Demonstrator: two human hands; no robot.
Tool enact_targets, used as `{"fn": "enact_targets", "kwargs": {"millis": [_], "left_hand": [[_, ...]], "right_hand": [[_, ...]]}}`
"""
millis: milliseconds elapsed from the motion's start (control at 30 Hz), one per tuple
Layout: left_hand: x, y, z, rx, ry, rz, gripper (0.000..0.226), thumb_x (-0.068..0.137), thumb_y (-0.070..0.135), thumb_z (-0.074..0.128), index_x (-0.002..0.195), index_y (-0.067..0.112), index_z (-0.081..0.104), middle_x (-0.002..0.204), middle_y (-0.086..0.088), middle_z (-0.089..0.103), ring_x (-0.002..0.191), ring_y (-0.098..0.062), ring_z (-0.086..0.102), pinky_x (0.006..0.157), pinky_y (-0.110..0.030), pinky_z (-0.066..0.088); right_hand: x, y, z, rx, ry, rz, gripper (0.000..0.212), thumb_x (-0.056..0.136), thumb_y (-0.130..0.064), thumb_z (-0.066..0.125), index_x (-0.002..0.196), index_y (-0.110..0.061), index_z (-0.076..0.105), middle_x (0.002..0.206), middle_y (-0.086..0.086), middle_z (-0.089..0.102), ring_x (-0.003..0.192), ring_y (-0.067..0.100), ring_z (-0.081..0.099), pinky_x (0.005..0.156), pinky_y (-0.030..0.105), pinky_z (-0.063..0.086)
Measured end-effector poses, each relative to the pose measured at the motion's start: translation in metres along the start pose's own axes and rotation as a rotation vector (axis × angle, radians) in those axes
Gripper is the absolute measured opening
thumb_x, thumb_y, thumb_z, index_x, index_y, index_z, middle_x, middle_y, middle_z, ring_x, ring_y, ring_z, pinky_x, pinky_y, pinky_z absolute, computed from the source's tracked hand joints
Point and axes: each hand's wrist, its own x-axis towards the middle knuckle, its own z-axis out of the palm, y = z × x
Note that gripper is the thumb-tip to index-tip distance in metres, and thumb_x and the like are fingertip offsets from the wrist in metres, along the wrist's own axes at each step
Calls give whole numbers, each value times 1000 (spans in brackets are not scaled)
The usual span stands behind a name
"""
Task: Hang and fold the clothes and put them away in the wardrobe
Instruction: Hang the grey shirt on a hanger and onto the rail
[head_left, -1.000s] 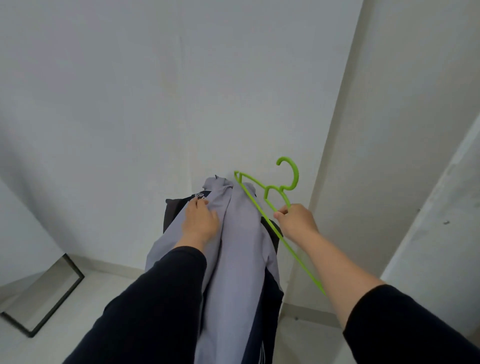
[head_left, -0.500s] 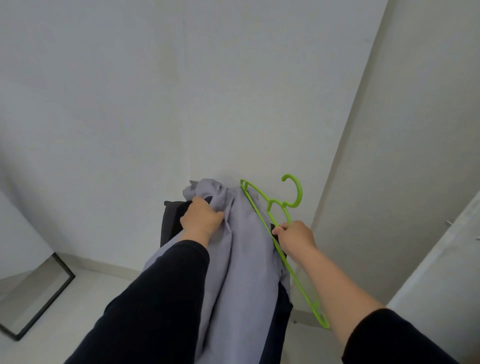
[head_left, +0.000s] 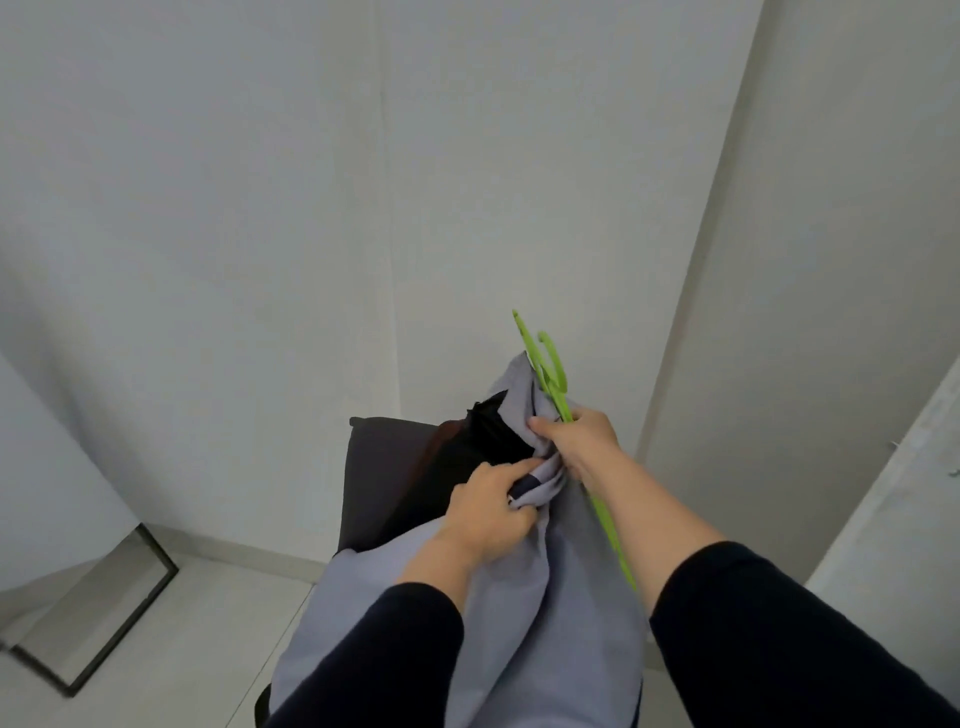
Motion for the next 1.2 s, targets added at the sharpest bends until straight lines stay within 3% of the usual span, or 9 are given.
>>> {"fn": "enact_targets", "kwargs": {"millis": [133, 300, 433, 567, 633, 700, 867, 1000, 1200], "left_hand": [[-5, 0, -4, -134, 271, -112, 30, 84, 42, 42, 108, 31, 56, 90, 11, 50, 96, -15, 44, 83, -41, 42], [20, 9, -24, 28, 632, -285, 25, 94, 22, 43, 118, 18, 50, 125, -2, 45, 115, -22, 40, 90, -43, 40], [44, 21, -42, -109, 285, -262, 64, 84, 7, 53, 143, 21, 31, 148, -3, 32, 134, -28, 30, 107, -46, 32], [65, 47, -22, 216, -188, -223, 75, 88, 23, 58, 150, 28, 15, 160, -3, 4, 145, -29, 6, 118, -39, 10], [67, 66, -6, 108, -171, -151, 36, 88, 23, 60, 122, 35, 54, 157, -5, 17, 145, -30, 12, 117, -40, 13], [62, 86, 11, -68, -84, -14, 14, 84, 15, 65, 88, 28, 61, 145, -8, 41, 137, -30, 32, 112, -38, 27], [46, 160, 57, -9, -253, 35, 47, 90, 15, 54, 134, 3, 40, 133, -19, 50, 123, -35, 46, 101, -34, 34], [16, 208, 88, -6, -402, 70, 31, 98, 15, 43, 123, -2, 52, 127, -21, 56, 117, -35, 53, 99, -36, 39], [-7, 250, 105, -17, -228, 197, 5, 91, 19, 48, 87, 19, 52, 95, -9, 64, 92, -30, 61, 77, -34, 45]], "right_hand": [[-5, -3, -23, 90, 21, 74, 34, 83, -3, 52, 55, -18, 42, 35, -5, 34, 31, 8, 25, 34, 15, 18], [-23, -16, -56, 87, -135, 103, 29, 84, 0, 33, 71, -21, 49, 58, 2, 29, 31, 6, 18, 36, 10, 12], [-45, -23, -80, 120, -115, 87, 34, 89, -2, 34, 61, -18, 45, 46, -3, 38, 24, 3, 24, 30, 11, 13], [-75, -50, -107, 286, -56, 41, 40, 94, -6, 38, 56, -17, 40, 26, -10, 39, 19, 1, 34, 23, 12, 22], [-86, -60, -124, 314, -5, 23, 39, 93, -9, 41, 55, -16, 39, 26, -9, 40, 19, 2, 34, 23, 13, 22], [-97, -65, -144, 310, 59, 23, 40, 93, -11, 43, 53, -15, 39, 26, -8, 40, 19, 3, 35, 24, 12, 22], [-138, -54, -196, 358, 132, 55, 35, 90, -15, 49, 55, -16, 47, 34, -7, 49, 26, 6, 45, 28, 10, 27], [-172, -49, -238, 222, 218, 88, 33, 90, -19, 52, 57, -17, 47, 44, -1, 52, 45, 15, 49, 40, 21, 32], [-236, -12, -332, 52, 438, 168, 19, 90, -16, 47, 72, -15, 53, 73, 10, 54, 61, 21, 49, 56, 26, 34]]}}
